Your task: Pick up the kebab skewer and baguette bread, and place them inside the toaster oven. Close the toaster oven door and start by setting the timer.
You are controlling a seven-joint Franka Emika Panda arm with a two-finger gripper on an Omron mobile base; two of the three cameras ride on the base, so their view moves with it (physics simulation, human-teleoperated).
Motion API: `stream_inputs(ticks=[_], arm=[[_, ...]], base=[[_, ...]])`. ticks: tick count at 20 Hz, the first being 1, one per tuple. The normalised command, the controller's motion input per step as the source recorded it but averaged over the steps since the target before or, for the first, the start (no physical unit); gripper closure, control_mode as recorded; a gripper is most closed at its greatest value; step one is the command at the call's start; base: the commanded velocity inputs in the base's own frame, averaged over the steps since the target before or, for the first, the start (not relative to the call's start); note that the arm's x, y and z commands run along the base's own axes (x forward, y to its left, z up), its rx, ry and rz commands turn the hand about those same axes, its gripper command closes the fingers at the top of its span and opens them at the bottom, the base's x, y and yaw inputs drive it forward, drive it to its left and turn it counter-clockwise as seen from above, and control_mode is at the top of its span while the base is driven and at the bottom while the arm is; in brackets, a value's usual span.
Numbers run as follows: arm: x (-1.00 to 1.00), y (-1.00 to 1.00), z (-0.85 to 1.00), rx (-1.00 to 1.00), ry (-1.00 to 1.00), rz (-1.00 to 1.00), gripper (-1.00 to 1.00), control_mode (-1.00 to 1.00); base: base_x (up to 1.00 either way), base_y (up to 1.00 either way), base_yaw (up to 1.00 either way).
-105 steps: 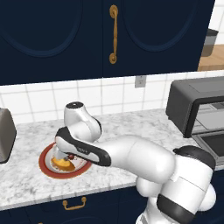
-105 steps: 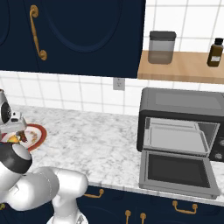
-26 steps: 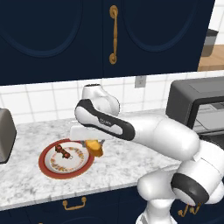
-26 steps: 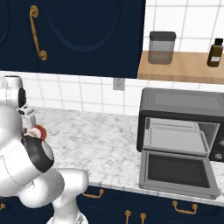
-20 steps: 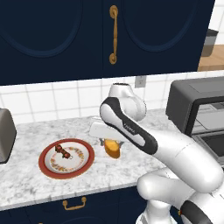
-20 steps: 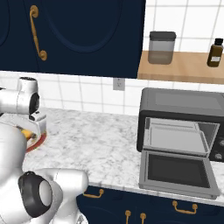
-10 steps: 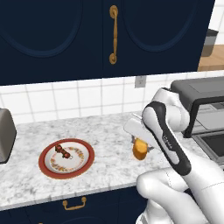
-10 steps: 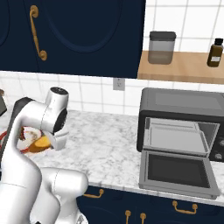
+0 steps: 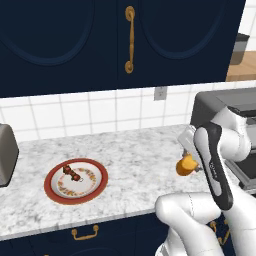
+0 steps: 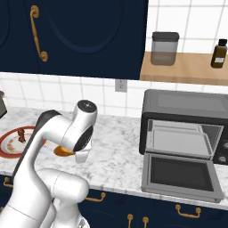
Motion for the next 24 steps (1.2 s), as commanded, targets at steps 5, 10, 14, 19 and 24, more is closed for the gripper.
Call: stream_inputs(ticks=[5,10,14,19,24], arm=[[0.21,-1.00,0.07,0.00,0.00,-0.40,1.00,-1.00],[0.21,-1.00,0.03,0.00,0.00,-0.29,1.00,-1.00],[0.11,-1.00,0.03,0.00,0.00,-0.20,1.00,-1.00],[0.10,-1.00,0.08,0.00,0.00,-0.09,1.00,-1.00],[0.02,-0.95,0.06,0.00,0.00,0.05,1.00,-1.00]], base=[[0.00,0.00,0.00],[0.00,0.00,0.00],[0.00,0.00,0.00],[0.00,0.00,0.00],[0.00,0.00,0.00]])
